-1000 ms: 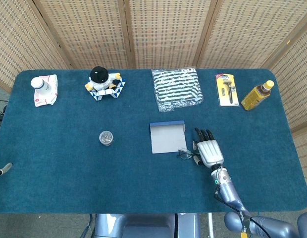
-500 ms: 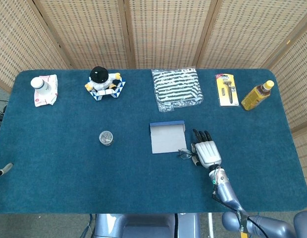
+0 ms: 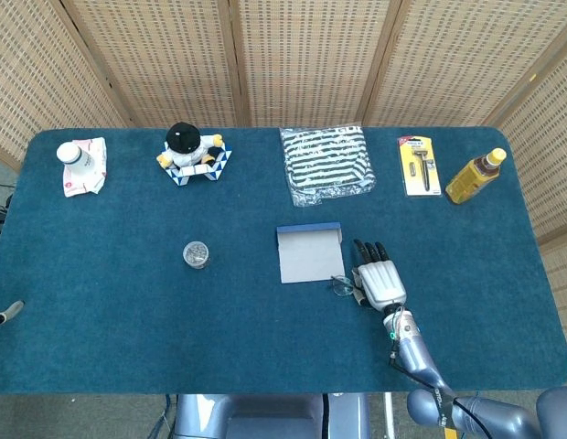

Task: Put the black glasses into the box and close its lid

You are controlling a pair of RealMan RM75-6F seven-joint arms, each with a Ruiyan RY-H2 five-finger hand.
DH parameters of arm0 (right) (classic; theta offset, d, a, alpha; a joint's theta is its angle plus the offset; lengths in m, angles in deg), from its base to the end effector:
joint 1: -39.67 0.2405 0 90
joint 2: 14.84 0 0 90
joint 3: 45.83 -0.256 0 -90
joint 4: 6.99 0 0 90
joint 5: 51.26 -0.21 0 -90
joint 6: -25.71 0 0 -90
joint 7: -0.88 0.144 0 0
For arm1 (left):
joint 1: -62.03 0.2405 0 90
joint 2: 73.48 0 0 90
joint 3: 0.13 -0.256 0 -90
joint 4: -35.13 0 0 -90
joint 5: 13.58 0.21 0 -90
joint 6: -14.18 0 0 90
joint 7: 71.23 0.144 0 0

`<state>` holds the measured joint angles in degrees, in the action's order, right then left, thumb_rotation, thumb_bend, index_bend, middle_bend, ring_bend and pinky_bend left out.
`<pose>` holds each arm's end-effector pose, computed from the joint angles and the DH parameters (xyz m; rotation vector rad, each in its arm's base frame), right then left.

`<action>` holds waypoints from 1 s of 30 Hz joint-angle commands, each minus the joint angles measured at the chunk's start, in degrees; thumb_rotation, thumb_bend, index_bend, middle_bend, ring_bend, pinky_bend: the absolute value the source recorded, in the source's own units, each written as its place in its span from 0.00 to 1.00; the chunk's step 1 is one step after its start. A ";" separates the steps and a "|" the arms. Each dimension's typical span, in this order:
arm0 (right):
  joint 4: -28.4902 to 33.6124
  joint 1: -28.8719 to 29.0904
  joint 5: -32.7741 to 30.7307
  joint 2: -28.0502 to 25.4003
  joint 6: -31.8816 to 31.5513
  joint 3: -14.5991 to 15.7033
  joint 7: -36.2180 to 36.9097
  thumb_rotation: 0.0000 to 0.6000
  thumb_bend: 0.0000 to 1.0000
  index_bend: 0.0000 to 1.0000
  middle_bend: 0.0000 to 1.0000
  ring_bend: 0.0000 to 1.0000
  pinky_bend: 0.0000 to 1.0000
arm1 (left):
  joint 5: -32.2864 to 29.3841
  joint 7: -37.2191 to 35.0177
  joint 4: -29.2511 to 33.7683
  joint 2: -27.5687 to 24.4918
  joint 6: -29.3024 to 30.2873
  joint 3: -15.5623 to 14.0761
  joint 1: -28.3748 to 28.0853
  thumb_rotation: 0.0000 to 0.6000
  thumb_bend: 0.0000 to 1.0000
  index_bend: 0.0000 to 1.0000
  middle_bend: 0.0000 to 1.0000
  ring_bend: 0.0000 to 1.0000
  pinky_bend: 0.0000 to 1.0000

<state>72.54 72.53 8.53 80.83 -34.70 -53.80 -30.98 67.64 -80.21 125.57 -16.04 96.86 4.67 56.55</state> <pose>-0.2099 -0.3069 -0.0422 1.7517 -0.9425 0.6871 -0.3320 0.1924 0.2071 -1.2992 -0.9304 -0.8922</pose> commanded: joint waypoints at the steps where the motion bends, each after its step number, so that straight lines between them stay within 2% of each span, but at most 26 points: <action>1: -0.28 -0.07 0.69 0.06 -0.44 0.19 0.23 1.00 0.47 0.63 0.00 0.00 0.00 | 0.05 -0.01 0.02 -0.03 -0.03 -0.03 -0.02 1.00 0.00 0.00 0.00 0.00 0.00; 4: -0.36 -0.27 2.61 0.02 -1.54 0.60 0.96 1.00 0.51 0.63 0.00 0.00 0.00 | 0.08 -0.09 0.04 -0.08 -0.01 -0.04 0.01 1.00 0.00 0.00 0.00 0.00 0.00; 11: 1.09 -0.07 8.39 -1.34 -3.96 1.50 1.92 1.00 0.52 0.64 0.00 0.00 0.00 | -0.12 -0.02 -0.02 -0.07 -0.57 -0.03 -0.23 1.00 0.00 0.00 0.00 0.00 0.00; 17: 2.50 2.86 12.42 -2.51 -3.86 0.07 -0.56 1.00 0.52 0.64 0.00 0.00 0.00 | -1.01 -0.50 -0.26 -0.16 -1.59 0.24 -0.60 1.00 0.00 0.00 0.00 0.00 0.00; 23: -0.71 8.89 10.85 -1.33 1.70 -3.29 -6.35 1.00 0.52 0.64 0.01 0.00 0.00 | -2.34 -1.35 -0.55 -0.44 -2.87 0.77 -1.07 1.00 0.00 0.00 0.00 0.00 0.00; 30: -6.17 13.93 7.68 0.88 6.70 -5.09 -10.89 1.00 0.52 0.64 0.01 0.00 0.00 | -3.85 -2.13 -1.10 -0.61 -4.61 1.28 -1.71 1.00 0.00 0.00 0.00 0.00 0.00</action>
<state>67.55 85.53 17.15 80.98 -29.04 -58.32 -40.88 63.91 -82.27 124.54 -16.63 92.37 5.89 54.93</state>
